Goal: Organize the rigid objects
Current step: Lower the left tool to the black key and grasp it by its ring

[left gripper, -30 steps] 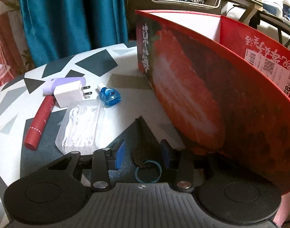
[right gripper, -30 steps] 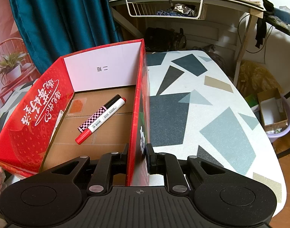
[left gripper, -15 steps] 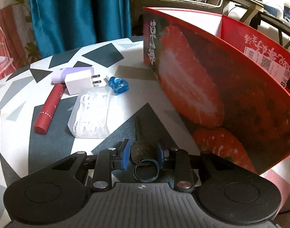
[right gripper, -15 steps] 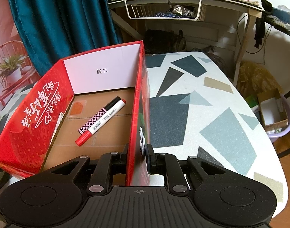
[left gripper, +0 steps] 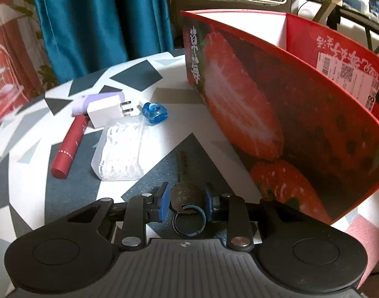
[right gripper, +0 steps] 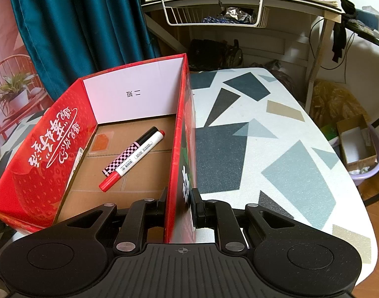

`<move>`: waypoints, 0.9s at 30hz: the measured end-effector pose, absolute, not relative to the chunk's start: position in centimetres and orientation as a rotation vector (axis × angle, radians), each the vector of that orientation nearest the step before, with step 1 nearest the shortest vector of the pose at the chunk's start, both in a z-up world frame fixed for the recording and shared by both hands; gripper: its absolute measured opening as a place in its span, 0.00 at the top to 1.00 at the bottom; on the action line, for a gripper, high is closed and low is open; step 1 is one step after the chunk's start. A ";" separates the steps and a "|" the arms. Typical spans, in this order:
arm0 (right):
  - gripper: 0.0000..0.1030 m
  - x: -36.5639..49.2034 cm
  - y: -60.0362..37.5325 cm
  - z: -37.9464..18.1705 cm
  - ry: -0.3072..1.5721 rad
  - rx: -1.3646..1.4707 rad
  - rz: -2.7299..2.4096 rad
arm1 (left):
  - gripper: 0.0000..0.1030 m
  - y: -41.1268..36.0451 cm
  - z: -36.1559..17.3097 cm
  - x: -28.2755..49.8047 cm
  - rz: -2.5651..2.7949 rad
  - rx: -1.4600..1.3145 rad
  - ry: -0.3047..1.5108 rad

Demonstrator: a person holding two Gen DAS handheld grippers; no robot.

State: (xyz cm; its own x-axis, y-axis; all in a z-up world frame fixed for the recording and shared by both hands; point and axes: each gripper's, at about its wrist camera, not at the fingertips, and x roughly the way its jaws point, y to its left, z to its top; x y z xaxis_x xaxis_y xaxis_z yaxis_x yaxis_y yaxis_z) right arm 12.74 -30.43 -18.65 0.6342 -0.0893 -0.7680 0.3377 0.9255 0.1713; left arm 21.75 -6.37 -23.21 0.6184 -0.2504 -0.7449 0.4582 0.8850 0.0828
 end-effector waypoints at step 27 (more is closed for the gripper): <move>0.86 12.8 -30.1 -18.7 0.857 0.298 -0.255 | 0.58 -6.0 -23.4 22.6 -0.424 0.223 0.846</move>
State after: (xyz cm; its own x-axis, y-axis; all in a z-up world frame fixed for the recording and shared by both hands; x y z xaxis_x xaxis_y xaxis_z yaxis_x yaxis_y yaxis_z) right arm 12.78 -30.12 -18.68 0.6287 -0.0999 -0.7712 0.3370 0.9287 0.1545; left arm 22.57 -5.99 -23.41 0.5864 -0.2730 -0.7626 0.4471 0.8942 0.0236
